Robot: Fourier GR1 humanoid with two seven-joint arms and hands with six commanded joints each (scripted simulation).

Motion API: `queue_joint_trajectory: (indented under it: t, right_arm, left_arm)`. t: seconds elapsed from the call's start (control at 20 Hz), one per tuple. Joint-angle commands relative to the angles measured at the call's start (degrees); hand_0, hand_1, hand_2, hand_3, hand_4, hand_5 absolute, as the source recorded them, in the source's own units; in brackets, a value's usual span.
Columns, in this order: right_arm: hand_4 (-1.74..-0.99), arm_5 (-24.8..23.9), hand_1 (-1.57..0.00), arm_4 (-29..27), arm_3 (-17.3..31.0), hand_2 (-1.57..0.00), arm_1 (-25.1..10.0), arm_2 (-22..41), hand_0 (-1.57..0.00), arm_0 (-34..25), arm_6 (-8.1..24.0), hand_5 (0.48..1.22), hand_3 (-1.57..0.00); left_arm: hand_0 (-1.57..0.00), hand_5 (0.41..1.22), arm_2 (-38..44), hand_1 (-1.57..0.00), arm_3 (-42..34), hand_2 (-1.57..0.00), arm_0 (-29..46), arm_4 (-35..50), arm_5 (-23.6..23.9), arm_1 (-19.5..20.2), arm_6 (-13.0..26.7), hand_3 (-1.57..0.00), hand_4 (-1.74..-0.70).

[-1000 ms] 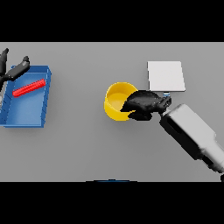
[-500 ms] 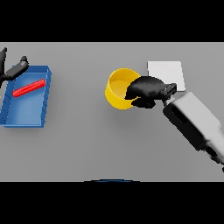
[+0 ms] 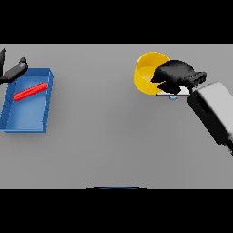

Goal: Pick up the red beaker and tilt it to pour out 1 green nut into yellow bowl. Pick up the yellow bowl and place it on the metallic measuring scale.

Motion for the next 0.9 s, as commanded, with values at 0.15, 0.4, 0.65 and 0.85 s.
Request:
queue_joint_trajectory:
  t: [0.15,0.4,0.65,0.85]
  right_arm:
    - [-1.723,-1.87,-1.57,0.62,5.27,-1.57,-0.55,0.38,-1.56,-2.47,-2.71,1.221,-1.27]
    - [-1.728,-5.87,-1.43,1.39,15.46,-1.50,-0.29,-0.62,-1.53,-3.67,-1.27,1.221,-1.47]
    - [-1.730,-8.35,-1.34,1.64,22.26,-1.43,-0.14,-0.79,-1.50,-4.86,-2.94,1.221,-1.54]
    - [-1.730,-9.22,-1.22,2.00,25.16,-1.34,0.45,-0.13,-1.40,-5.57,-3.85,1.221,-1.56]
  left_arm:
    - [0.00,0.753,0.14,0.00,0.65,0.00,0.06,0.11,0.11,-0.59,-0.50,0.00,-0.80]
    - [0.00,0.765,0.28,0.00,-2.47,0.00,0.25,0.51,1.70,0.75,2.42,0.00,-0.82]
    - [0.00,0.775,0.28,0.00,-3.55,0.00,1.01,0.66,2.40,1.34,3.13,0.00,-0.84]
    - [0.00,0.785,-0.02,0.00,-3.33,0.00,0.75,0.50,1.77,1.40,3.64,0.00,-0.84]
